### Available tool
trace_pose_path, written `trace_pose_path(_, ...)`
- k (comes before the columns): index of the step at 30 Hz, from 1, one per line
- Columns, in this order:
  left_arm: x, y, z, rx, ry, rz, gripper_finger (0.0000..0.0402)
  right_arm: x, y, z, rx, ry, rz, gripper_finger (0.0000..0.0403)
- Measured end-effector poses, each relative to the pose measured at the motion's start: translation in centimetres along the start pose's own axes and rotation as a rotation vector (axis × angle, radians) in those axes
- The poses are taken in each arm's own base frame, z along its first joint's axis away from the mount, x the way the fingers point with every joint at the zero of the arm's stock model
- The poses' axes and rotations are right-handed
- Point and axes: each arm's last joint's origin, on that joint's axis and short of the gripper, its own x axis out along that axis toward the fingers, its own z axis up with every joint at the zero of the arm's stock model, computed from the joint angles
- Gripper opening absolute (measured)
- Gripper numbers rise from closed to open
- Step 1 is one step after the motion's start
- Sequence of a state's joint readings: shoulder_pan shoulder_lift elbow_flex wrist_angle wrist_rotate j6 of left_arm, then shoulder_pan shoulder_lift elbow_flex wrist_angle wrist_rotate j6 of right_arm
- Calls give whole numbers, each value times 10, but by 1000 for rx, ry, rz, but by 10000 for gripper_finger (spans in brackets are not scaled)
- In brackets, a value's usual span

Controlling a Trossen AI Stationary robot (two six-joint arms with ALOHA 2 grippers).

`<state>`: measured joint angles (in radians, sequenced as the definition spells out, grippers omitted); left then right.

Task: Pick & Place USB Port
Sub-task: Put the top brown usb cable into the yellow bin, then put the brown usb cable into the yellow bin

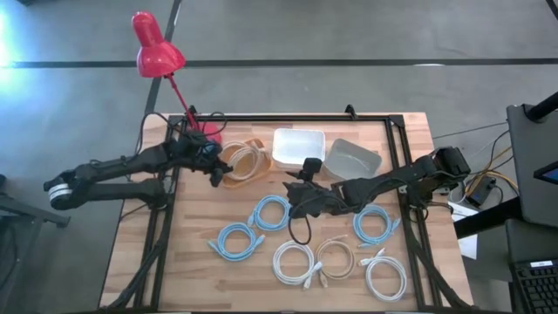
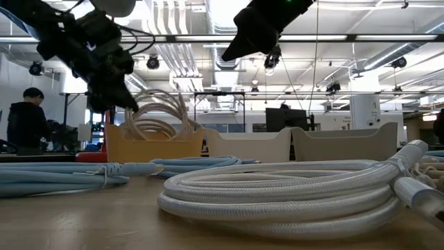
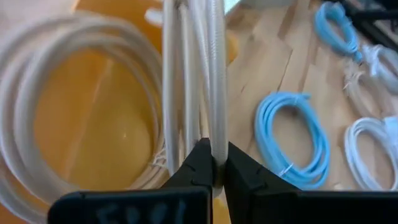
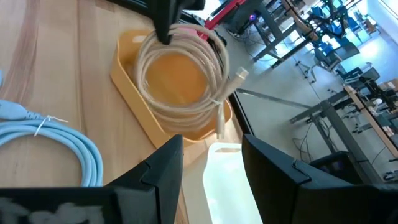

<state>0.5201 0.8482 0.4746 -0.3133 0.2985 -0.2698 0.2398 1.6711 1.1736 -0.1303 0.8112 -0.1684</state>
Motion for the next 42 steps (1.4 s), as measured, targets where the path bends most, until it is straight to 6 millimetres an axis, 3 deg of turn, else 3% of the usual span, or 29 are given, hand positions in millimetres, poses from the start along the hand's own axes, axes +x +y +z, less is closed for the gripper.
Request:
trace_pose_path(7, 6, 10, -17, -8, 39, 125, 53, 0, 0, 0, 4, 0, 0, 162)
trace_pose_path(21, -1, 9, -4, 133, 9, 271, 156, 0, 0, 0, 13, -1, 1, 162)
trace_pose_path(30, -9, 13, -6, 159, 90, 478, 199, 0, 3, 1, 26, -16, 97, 162)
trace_pose_path(35, -14, 8, 5, 218, 62, 472, 207, -1, 5, -2, 95, 8, 146, 162)
trace_pose_path(42, -35, -8, 40, 297, -64, 452, 206, -8, 18, -14, 250, 148, 394, 162)
